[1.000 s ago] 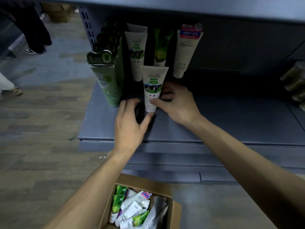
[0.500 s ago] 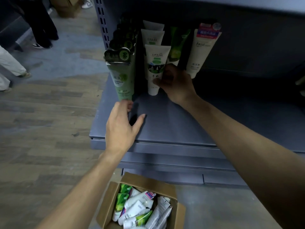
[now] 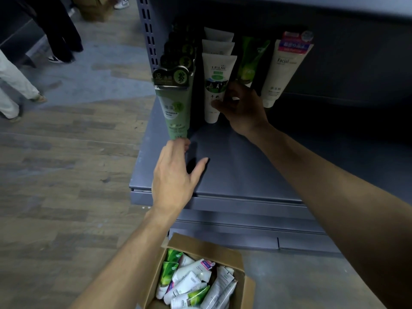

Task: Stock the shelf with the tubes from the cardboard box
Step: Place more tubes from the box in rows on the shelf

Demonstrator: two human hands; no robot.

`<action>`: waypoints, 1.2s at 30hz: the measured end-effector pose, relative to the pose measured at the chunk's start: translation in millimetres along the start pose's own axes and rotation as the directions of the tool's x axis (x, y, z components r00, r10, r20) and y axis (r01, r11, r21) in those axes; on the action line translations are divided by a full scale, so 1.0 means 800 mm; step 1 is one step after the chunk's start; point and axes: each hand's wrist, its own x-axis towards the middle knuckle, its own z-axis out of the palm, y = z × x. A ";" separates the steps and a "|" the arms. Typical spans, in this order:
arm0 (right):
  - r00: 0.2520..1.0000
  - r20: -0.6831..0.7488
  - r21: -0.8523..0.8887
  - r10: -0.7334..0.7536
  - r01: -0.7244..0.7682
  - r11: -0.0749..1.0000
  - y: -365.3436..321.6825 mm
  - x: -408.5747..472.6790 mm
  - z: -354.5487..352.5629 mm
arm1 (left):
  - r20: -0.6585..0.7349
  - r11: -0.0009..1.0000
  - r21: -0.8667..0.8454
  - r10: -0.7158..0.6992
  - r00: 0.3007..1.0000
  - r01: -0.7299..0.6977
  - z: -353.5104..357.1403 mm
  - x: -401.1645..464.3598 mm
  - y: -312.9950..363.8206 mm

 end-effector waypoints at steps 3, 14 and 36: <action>1.000 -0.009 -0.021 0.008 -0.008 1.000 -0.002 0.004 0.001 | -0.003 1.000 0.001 0.004 1.000 -0.004 0.001 0.000 0.000; 0.999 -0.033 -0.010 -0.013 0.013 1.000 0.004 0.008 0.005 | -0.017 1.000 0.017 0.017 1.000 -0.016 0.003 -0.001 -0.001; 0.989 0.070 -0.141 0.128 -0.117 0.983 -0.081 -0.165 -0.099 | 0.289 0.993 -0.027 0.120 0.950 -0.117 -0.086 -0.020 0.029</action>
